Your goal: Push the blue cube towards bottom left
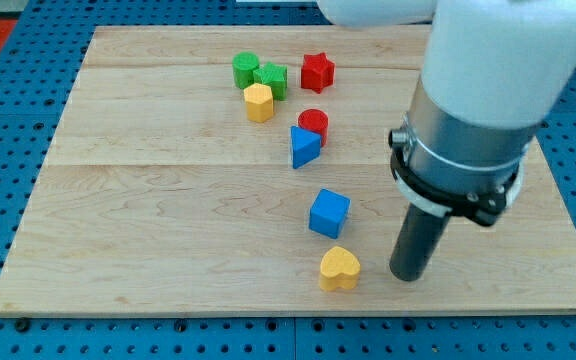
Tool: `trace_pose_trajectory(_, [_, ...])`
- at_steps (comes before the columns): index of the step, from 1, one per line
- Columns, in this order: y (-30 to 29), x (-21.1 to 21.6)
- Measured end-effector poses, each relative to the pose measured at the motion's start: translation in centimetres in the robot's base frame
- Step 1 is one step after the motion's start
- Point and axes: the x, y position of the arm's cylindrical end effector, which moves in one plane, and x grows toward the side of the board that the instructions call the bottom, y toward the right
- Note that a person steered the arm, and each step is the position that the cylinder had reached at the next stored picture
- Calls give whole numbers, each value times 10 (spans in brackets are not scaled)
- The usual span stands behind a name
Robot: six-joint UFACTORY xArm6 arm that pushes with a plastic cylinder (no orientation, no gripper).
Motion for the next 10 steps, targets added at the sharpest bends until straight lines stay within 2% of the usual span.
trace_pose_trajectory(1, [-26, 31])
trace_pose_trajectory(2, [-69, 30])
trace_pose_trajectory(3, [-72, -1])
trace_pose_trajectory(4, [-12, -4])
trace_pose_trajectory(5, [59, -24])
trace_pose_trajectory(6, [20, -56])
trace_pose_trajectory(7, [-47, -79])
trace_pose_trajectory(8, [-101, -82])
trace_pose_trajectory(10, [-155, -100])
